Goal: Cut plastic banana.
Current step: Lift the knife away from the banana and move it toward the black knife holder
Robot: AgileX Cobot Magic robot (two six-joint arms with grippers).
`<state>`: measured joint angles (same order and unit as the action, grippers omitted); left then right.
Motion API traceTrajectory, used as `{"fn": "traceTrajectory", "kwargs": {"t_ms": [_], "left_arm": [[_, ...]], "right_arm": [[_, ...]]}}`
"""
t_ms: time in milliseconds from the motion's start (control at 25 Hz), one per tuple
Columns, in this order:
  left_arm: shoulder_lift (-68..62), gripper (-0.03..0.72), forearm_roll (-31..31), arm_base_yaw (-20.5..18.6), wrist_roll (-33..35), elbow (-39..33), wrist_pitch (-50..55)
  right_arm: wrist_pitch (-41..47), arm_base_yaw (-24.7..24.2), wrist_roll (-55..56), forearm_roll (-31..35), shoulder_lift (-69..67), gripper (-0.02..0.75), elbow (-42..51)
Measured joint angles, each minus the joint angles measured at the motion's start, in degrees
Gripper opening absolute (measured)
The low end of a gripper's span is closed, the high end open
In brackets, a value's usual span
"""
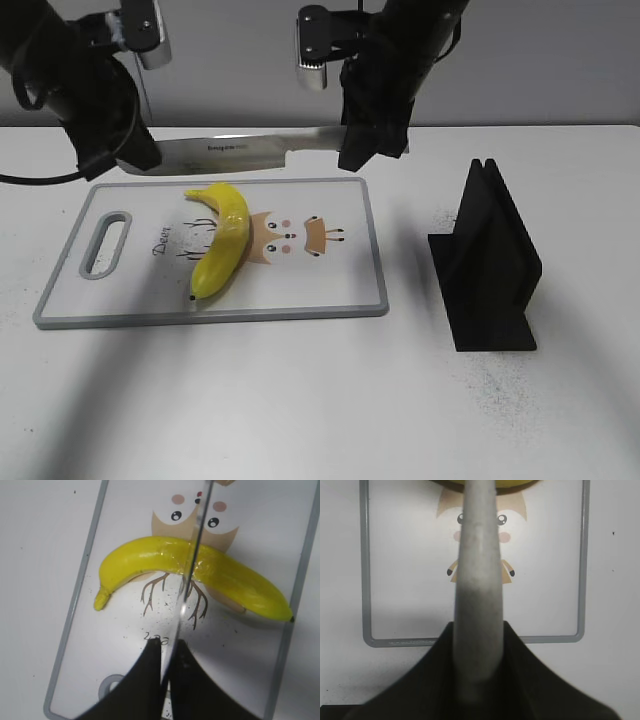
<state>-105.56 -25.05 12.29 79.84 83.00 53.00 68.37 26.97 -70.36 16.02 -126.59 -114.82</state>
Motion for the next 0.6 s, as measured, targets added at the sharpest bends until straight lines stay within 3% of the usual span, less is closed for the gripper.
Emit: {"fn": "traceTrajectory", "kwargs": {"t_ms": [360,600], "left_arm": [[-13.59,0.014,-3.49,0.0,1.34,0.0,-5.57],[-14.32,0.017,-3.89,0.11,1.69,1.05,-5.08]], "right_arm": [[-1.13,-0.35,1.13,-2.01,-9.33,0.16,-0.18],[-0.23,-0.76,1.65,-2.2,-12.19,0.161,-1.17]]}}
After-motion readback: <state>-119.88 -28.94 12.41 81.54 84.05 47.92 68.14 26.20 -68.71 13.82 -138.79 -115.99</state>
